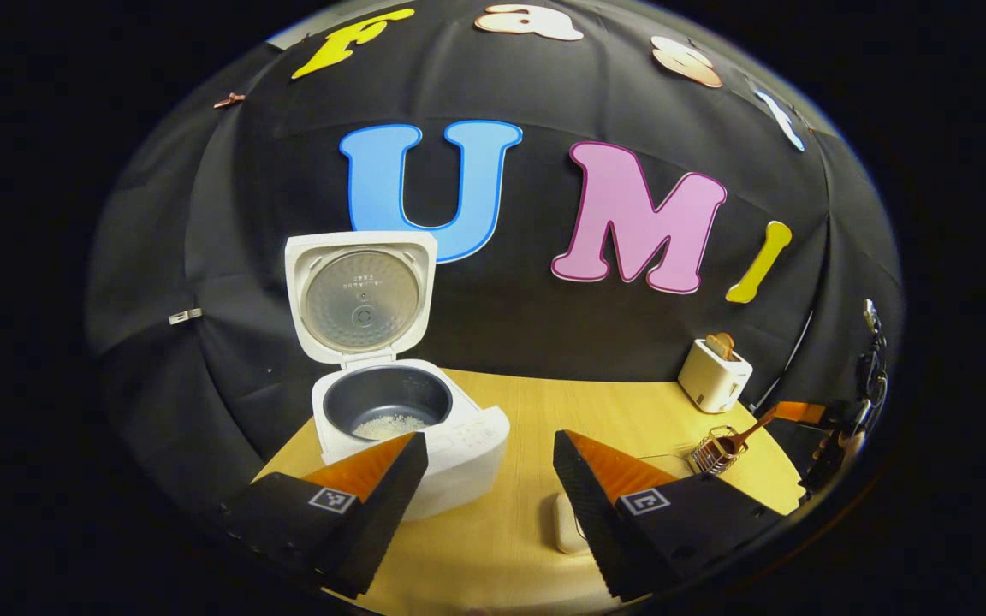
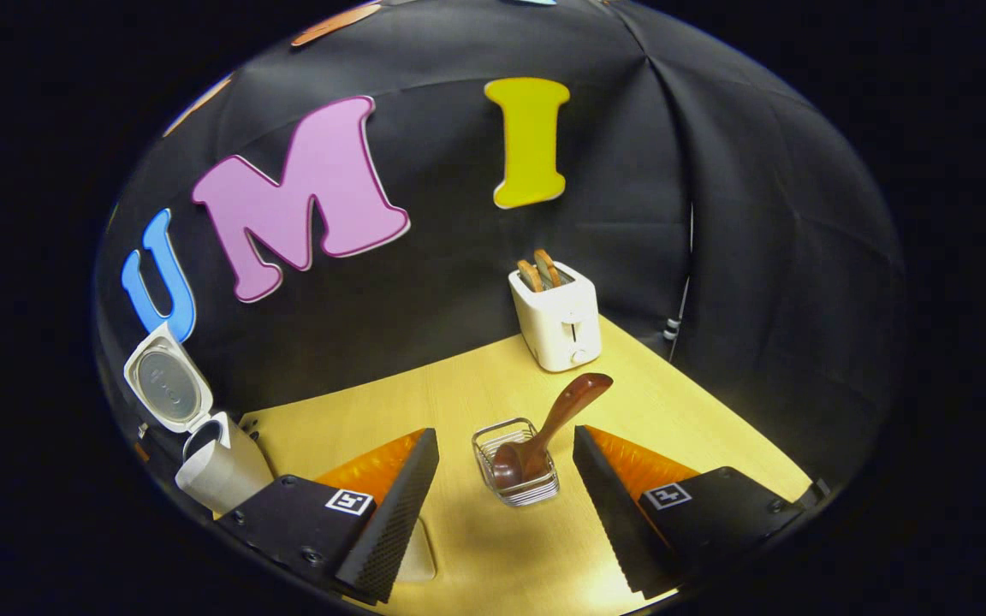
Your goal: Close the left gripper, press the button to open the rice cooker; take a wooden spoon from the chopstick holder with the right hand, scoop a spoonful of rice and pour it into the rice cooker, then put the wooden spoon back into the chopstick holder.
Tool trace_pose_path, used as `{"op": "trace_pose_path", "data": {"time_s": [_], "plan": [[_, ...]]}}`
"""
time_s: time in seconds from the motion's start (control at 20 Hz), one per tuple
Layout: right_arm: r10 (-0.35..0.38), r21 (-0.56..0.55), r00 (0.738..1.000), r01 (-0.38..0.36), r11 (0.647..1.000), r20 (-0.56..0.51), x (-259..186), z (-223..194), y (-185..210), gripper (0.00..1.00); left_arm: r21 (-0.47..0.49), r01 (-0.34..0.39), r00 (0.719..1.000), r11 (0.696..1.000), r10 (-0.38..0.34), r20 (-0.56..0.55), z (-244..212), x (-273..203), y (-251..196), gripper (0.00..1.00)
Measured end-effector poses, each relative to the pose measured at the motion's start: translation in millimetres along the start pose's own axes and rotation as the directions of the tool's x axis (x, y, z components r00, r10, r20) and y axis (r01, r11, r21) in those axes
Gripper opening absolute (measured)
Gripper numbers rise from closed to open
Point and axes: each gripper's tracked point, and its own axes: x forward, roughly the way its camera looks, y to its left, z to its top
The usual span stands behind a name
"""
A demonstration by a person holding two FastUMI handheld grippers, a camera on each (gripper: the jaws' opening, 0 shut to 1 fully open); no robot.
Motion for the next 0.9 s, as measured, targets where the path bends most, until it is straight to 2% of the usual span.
{"op": "trace_pose_path", "data": {"time_s": [0.2, 0.35, 0.45, 0.75, 0.8, 0.85, 0.9], "plan": [[-0.009, 0.053, 0.996, 0.013, 0.999, -0.084, 53, -29, -28, 0.98, 0.030, -0.022, 0.999, 0.999, 0.023, -0.035, -11, -8, -17, 0.96], [0.038, 0.112, 0.997, -0.030, 0.993, -0.071, 80, -28, -27, 0.99, 0.071, -0.021, 0.997, 0.997, 0.026, -0.070, -24, -12, -23, 0.96], [0.051, 0.100, 0.997, -0.046, 0.994, -0.053, 96, -24, -28, 0.98, 0.092, -0.024, 0.995, 0.996, 0.033, -0.096, -32, -12, -28, 0.96], [0.073, 0.124, 0.993, -0.062, 0.990, -0.088, 128, -36, -23, 0.96, 0.076, -0.024, 0.992, 0.997, 0.033, -0.122, -39, -10, -39, 0.95], [0.085, 0.131, 0.992, -0.073, 0.989, -0.091, 129, -36, -19, 0.93, 0.065, -0.028, 0.992, 0.997, 0.036, -0.125, -40, -9, -38, 0.95], [0.087, 0.132, 0.992, -0.074, 0.988, -0.096, 132, -39, -18, 0.85, 0.055, -0.032, 0.991, 0.998, 0.038, -0.127, -42, -8, -37, 0.95], [0.089, 0.135, 0.991, -0.075, 0.988, -0.100, 132, -40, -17, 0.66, 0.045, -0.034, 0.991, 0.998, 0.040, -0.128, -42, -7, -37, 0.95]]}}
